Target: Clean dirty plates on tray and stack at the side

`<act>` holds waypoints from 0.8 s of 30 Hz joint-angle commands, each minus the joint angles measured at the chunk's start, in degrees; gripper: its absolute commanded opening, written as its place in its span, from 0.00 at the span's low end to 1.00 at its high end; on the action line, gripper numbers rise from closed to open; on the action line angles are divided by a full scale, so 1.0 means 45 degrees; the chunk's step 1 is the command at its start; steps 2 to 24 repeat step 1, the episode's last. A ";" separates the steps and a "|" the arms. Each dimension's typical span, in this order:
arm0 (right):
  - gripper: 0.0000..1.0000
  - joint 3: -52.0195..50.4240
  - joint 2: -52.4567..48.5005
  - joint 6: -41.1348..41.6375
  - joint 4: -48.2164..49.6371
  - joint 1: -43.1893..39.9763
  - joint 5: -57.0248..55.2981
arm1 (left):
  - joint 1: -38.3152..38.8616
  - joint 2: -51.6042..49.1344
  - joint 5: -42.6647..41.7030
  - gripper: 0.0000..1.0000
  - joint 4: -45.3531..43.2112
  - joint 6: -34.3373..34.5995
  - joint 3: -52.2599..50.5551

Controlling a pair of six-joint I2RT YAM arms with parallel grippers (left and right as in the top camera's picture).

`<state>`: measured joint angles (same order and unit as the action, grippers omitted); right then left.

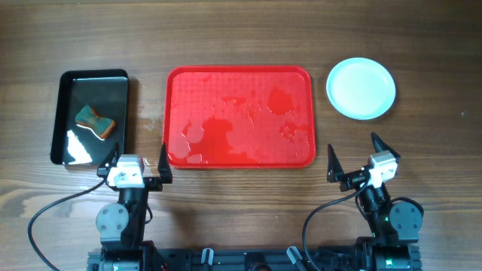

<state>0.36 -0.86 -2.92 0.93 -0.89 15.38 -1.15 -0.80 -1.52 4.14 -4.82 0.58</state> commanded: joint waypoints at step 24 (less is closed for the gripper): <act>1.00 -0.0015 0.0146 -0.0121 0.0053 0.0063 -0.0078 | -0.0058 0.0141 0.0165 1.00 0.0044 0.0170 -0.0058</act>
